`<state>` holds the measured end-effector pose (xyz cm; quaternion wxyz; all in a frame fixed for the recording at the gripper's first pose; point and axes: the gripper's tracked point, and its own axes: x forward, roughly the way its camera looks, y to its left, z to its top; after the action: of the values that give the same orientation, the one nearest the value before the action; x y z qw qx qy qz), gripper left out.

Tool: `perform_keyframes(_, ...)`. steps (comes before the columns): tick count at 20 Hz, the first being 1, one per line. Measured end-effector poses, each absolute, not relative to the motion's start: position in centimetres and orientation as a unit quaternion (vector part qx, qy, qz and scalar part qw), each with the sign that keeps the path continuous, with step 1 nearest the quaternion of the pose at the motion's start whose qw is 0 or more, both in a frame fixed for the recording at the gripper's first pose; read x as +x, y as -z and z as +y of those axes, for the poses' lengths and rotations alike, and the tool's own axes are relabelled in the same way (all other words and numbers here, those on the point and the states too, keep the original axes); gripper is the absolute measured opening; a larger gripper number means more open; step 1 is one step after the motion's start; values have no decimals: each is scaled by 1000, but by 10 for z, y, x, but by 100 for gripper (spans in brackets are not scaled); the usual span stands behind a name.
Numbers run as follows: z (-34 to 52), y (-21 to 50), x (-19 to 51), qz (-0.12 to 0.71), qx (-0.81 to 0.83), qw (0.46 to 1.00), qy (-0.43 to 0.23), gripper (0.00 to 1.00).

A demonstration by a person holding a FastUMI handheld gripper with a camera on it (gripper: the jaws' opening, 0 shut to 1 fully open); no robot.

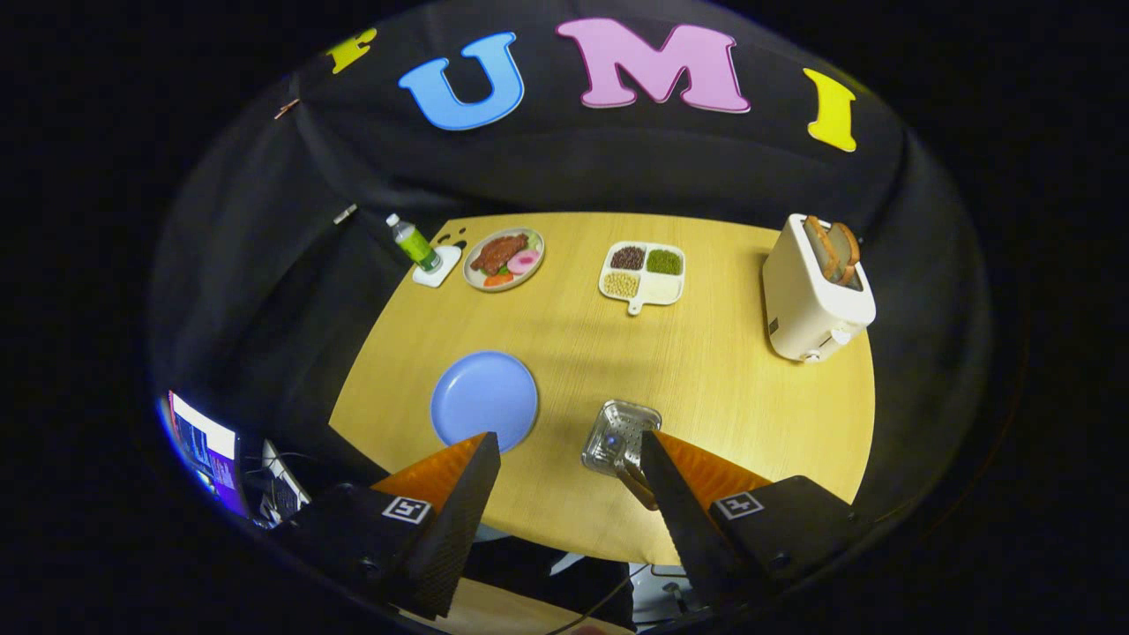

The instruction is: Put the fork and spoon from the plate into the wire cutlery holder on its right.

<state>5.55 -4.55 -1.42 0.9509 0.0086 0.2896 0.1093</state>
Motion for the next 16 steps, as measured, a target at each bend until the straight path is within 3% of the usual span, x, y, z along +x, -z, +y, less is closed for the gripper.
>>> perform_keyframes(11, -56, -100, 18, 45, -19, 998, -39, 99)
perform_keyframes(16, -70, -127, -12, -26, -19, 999, 14, 99)
